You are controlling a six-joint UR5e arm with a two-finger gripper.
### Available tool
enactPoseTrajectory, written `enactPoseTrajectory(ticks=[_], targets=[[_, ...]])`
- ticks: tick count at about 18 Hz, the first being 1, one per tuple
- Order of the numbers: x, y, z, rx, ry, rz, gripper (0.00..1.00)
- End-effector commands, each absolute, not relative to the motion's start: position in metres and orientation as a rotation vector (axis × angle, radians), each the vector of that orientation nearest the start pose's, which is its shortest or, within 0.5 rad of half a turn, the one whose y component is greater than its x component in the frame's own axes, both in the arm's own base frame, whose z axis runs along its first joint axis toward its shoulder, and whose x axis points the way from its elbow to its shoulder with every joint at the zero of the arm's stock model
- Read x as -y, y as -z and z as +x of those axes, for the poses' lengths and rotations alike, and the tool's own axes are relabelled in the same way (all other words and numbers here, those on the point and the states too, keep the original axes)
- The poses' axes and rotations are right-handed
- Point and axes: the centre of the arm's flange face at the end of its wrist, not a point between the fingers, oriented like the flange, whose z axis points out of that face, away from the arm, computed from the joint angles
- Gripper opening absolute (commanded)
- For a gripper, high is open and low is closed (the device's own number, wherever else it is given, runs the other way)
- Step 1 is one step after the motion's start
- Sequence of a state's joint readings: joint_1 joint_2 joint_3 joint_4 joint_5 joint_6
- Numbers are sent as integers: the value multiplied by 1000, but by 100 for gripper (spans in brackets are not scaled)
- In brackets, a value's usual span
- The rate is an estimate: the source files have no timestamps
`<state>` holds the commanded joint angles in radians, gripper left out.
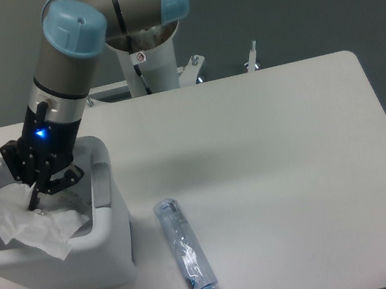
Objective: Place the trash in the trash can
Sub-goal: 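Push the wrapper down into the bin with the gripper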
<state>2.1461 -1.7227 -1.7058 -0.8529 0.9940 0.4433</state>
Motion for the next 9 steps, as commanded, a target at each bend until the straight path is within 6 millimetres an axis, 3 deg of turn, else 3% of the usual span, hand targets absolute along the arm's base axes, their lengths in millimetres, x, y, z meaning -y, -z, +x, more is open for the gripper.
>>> enactPoseTrajectory(ticks=[9], targets=[[-578, -427, -147, 41, 407, -2495, 12]])
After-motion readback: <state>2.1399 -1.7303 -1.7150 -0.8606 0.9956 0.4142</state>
